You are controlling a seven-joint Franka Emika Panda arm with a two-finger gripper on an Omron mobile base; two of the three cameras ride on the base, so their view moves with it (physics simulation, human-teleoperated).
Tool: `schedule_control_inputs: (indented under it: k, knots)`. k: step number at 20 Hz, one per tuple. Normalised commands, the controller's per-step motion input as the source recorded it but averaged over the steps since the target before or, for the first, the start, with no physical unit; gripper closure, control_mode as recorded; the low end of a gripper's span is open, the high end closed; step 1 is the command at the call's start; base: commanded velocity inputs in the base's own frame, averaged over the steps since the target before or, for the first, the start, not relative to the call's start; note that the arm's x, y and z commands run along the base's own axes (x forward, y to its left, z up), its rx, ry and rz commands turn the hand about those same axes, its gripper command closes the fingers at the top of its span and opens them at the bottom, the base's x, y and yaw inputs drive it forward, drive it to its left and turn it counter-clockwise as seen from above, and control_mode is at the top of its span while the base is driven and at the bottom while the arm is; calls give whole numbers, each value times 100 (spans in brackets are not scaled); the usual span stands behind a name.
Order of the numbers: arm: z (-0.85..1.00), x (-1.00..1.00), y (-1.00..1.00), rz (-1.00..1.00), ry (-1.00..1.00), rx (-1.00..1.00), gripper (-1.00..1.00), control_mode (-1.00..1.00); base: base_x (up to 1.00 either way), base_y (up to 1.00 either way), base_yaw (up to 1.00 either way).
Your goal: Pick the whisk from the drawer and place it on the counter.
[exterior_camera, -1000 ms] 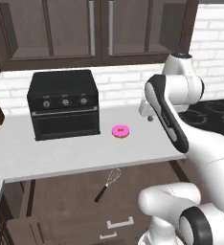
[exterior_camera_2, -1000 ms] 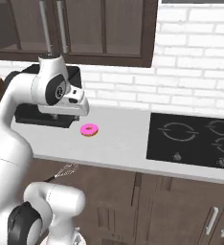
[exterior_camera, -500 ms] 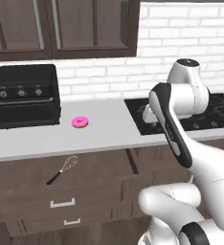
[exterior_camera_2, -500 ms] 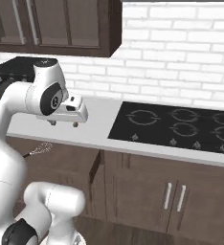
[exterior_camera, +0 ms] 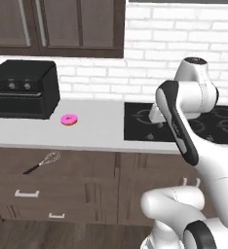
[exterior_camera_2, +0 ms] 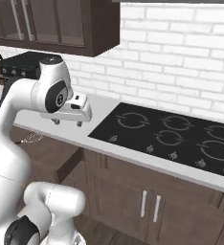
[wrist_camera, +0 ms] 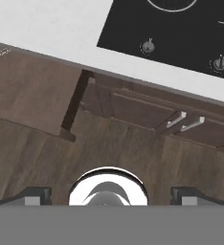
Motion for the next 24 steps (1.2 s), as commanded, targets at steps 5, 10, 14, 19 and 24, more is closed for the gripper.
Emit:
schedule_control_inputs:
  k: [5,10,14,19,24]
  knots:
    - [0,0,0,0,0,0,-100,100,0,-65,48]
    - [0,0,-9,40,0,0,-100,-100,0,0,0]
    - [-2,13,29,27,0,0,-100,-100,0,0,0]
    - [-39,38,97,26,2,-5,-100,-100,0,0,0]
    - [-53,38,100,22,0,-9,-100,-100,0,0,0]
